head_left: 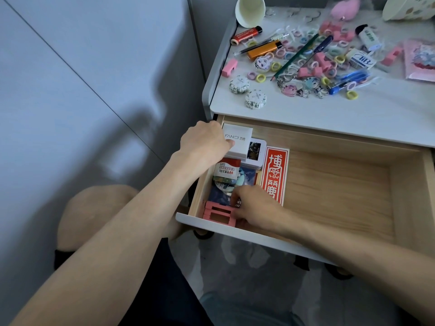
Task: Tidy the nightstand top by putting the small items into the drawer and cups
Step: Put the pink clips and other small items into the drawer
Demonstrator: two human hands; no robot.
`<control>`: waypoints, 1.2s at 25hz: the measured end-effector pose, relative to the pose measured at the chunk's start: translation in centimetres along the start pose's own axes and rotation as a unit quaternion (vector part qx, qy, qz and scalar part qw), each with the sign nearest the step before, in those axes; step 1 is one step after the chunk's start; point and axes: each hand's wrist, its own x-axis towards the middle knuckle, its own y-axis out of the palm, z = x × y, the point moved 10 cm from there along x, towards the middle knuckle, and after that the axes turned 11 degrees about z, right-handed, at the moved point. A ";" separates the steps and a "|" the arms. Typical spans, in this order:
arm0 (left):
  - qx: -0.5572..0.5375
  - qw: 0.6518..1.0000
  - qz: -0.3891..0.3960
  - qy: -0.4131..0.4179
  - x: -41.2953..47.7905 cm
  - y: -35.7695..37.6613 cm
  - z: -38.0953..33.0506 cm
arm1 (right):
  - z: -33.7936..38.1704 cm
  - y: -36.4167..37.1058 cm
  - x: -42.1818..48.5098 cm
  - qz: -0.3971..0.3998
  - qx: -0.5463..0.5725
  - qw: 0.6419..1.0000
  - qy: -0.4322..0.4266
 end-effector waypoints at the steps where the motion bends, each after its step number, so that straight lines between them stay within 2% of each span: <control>1: 0.000 1.000 0.001 -0.002 0.0 0.0 0.0 | 0.1 0.1 0.1 -0.002 -0.003 1.000 -0.004; 7: 0.014 1.000 -0.001 -0.008 0.0 -0.3 -0.3 | -0.2 -0.2 -0.1 0.017 0.008 1.000 -0.019; 9: 0.039 0.999 -0.025 -0.016 -0.3 -0.9 -0.2 | 0.0 -2.2 -1.0 0.015 0.013 0.999 -0.031; 11: 0.061 0.995 -0.072 -0.021 -0.8 -2.3 -0.4 | -0.3 -5.4 -2.6 0.016 0.082 0.995 -0.047; 13: 0.011 0.992 -0.124 0.010 -1.4 -4.3 -1.5 | -1.2 -9.9 -4.7 -0.013 0.138 0.989 -0.057; 16: -0.139 0.973 -0.153 0.104 -1.2 -6.9 -3.9 | -2.6 -16.3 -6.9 -0.092 0.144 0.983 -0.066; 18: -0.164 0.961 -0.172 0.141 0.0 -8.5 -5.7 | -4.1 -19.7 -7.7 -0.146 0.145 0.977 -0.055; 21: -0.112 0.963 -0.211 0.125 3.6 -11.4 -6.9 | -7.3 -24.4 -8.0 -0.251 0.092 0.964 0.002; 24: 0.032 0.979 -0.189 0.076 7.5 -12.1 -7.7 | -8.6 -27.9 -6.9 -0.333 -0.013 0.942 0.042; 26: 0.107 0.979 -0.164 0.058 8.9 -11.5 -8.2 | -8.1 -29.2 -5.5 -0.356 -0.069 0.931 0.042; 30: 0.145 0.975 -0.160 0.050 9.9 -11.6 -8.7 | -7.2 -30.6 -2.2 -0.344 -0.119 0.931 0.030</control>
